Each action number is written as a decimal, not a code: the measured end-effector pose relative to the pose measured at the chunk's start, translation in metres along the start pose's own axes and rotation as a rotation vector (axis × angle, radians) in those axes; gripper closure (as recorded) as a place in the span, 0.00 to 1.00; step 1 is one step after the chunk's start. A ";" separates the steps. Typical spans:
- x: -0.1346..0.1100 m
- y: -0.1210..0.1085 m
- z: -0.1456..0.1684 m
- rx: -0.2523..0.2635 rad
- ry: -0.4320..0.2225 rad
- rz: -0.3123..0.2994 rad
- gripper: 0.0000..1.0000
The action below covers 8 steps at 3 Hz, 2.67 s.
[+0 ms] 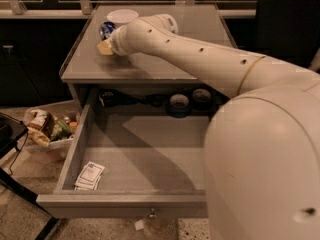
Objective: Place pepsi can into top drawer
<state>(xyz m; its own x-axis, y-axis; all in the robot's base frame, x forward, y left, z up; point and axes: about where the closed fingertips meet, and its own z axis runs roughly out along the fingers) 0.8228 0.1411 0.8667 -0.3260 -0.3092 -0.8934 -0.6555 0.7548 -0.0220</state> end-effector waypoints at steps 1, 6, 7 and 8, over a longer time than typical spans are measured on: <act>0.012 0.010 -0.043 -0.019 0.013 -0.034 1.00; 0.178 0.063 -0.200 -0.396 0.186 -0.041 1.00; 0.237 0.071 -0.195 -0.545 0.313 0.033 1.00; 0.297 0.072 -0.173 -0.678 0.477 0.123 1.00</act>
Offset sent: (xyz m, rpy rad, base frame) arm -0.1487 -0.0715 0.0221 -0.0424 0.0131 0.1641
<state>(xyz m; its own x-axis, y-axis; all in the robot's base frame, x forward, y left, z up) 0.5608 0.0036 0.6772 -0.5750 -0.5745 -0.5825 -0.8144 0.3345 0.4742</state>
